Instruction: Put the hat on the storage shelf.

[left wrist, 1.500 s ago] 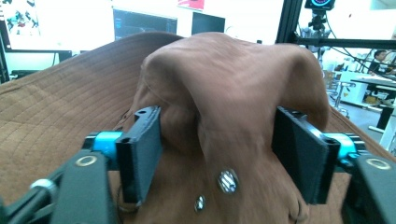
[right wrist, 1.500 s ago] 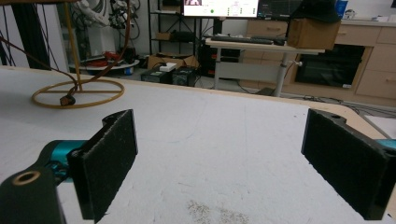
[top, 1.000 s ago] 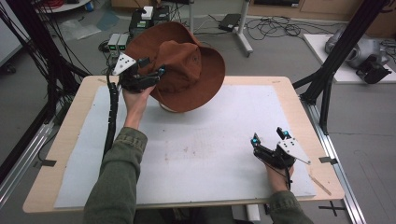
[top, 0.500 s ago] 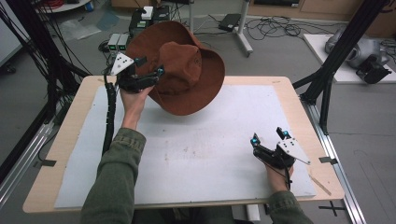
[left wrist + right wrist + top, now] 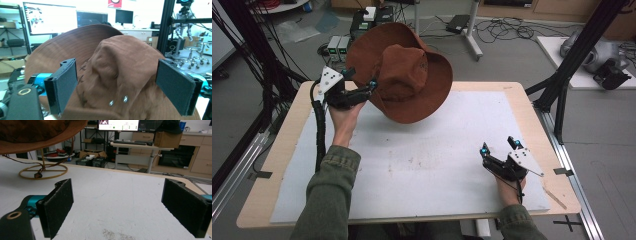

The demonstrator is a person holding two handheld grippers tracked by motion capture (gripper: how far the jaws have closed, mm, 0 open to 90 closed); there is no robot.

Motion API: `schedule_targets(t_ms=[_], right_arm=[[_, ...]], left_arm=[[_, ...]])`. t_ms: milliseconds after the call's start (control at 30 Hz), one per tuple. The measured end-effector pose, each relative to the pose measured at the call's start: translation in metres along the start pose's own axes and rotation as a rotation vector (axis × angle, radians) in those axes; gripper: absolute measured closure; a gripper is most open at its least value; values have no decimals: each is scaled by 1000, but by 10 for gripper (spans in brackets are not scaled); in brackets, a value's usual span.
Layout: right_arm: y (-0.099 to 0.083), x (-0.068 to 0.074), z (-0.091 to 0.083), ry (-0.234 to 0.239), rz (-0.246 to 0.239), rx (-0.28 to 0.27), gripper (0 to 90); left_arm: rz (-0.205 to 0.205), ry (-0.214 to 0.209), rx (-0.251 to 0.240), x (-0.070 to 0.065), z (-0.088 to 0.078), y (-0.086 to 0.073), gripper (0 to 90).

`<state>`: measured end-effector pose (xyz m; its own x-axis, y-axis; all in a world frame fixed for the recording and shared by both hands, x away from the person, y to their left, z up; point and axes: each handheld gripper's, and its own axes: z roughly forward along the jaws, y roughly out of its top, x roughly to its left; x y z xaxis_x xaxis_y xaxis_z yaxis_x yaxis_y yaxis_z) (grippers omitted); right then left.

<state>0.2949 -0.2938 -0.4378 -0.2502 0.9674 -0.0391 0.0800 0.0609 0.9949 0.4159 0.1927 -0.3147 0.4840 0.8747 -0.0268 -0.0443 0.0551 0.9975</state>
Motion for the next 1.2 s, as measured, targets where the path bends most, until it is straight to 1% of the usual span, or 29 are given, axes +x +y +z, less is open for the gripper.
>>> schedule_targets(t_ms=[67,133,200,233,267,400,533,567,633,733,800,967,1000,1067,1133,1200], right_arm=[[0,0,0,0,-5,-1,98],[0,2,0,4,1,2,98],[0,2,1,5,-9,-3,98],[0,3,1,6,-3,1,98],[0,3,1,8,-1,4,98],[0,3,2,8,-8,0,98],[0,4,1,8,-1,1,98],[0,4,1,7,-4,1,98],[0,4,1,6,-5,2,98],[0,4,1,9,-8,3,98],[0,4,1,7,-9,5,98],[0,5,1,-1,-9,8,98],[0,5,1,0,-10,7,98],[0,5,1,-6,-13,8,98],[-1,6,1,-13,-3,17,97],[-1,7,0,-18,9,17,97]], left_arm=[[5,15,-6,0,-7,-3,180],[8,27,-14,-1,-14,-7,180],[19,40,-18,-1,-22,-13,180],[22,45,-21,-2,-25,-15,180],[24,51,-33,-2,-30,-18,180],[28,73,-51,-3,-44,-30,180],[36,97,-53,-2,-58,-42,180],[38,103,-44,-2,-62,-44,180],[34,111,-47,-1,-68,-48,180],[49,133,-47,-1,-79,-53,181],[49,142,-41,-1,-85,-55,181],[54,192,-32,-2,-105,-64,182],[57,200,-24,-2,-110,-67,182],[58,225,-27,-2,-119,-74,182],[51,244,-22,-3,-127,-80,182],[57,262,-13,-4,-135,-88,182]])
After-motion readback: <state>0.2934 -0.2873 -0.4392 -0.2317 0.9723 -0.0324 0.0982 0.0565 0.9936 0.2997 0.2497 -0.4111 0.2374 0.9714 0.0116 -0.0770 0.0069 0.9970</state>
